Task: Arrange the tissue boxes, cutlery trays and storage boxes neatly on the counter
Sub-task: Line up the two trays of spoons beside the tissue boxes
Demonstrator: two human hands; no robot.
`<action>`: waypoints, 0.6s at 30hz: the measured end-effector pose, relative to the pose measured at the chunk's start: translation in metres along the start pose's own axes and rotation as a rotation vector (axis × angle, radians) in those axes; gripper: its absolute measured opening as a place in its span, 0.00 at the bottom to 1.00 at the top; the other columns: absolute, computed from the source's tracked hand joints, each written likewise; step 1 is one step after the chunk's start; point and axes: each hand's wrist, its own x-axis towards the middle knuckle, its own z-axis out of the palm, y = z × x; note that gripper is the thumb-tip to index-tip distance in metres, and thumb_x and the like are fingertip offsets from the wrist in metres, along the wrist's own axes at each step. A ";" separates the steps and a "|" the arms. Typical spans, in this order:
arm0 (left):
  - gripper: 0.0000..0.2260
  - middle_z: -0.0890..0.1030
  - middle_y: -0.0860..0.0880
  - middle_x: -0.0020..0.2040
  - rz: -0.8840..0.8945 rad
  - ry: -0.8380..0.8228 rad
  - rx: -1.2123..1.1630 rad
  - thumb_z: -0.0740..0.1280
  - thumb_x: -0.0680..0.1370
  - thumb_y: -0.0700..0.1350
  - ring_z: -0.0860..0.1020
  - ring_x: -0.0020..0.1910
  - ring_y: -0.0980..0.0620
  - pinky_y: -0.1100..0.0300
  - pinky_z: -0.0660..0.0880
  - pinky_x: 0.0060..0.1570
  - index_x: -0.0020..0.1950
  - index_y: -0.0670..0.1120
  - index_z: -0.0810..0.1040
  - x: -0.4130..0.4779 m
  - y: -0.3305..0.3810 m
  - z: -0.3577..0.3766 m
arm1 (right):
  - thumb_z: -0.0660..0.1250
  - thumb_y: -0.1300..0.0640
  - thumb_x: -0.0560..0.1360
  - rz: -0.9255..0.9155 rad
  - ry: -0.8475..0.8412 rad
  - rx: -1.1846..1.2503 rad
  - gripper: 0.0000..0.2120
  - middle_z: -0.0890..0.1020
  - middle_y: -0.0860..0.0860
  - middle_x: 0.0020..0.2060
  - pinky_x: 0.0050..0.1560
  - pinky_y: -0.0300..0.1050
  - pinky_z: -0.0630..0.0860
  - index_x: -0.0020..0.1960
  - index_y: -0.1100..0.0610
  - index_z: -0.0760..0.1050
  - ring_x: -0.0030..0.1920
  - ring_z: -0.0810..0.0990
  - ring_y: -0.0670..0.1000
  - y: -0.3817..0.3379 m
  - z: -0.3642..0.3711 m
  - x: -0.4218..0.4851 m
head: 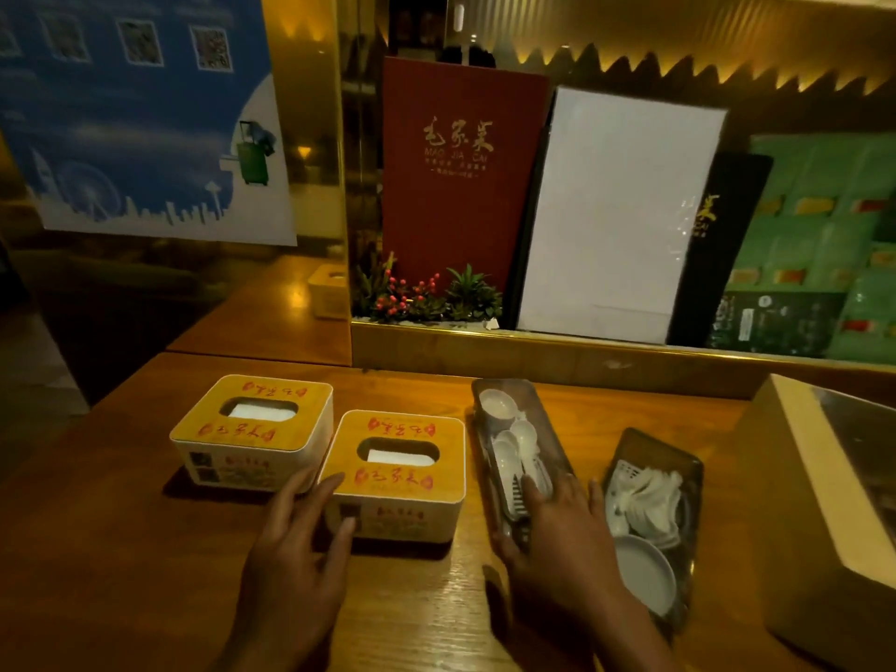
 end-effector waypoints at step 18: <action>0.23 0.60 0.76 0.70 0.258 -0.379 -0.249 0.73 0.73 0.54 0.63 0.67 0.77 0.84 0.63 0.56 0.66 0.69 0.72 -0.070 0.044 0.072 | 0.75 0.38 0.64 0.077 0.153 -0.128 0.37 0.78 0.58 0.66 0.63 0.60 0.73 0.71 0.47 0.72 0.65 0.77 0.62 0.001 0.010 -0.050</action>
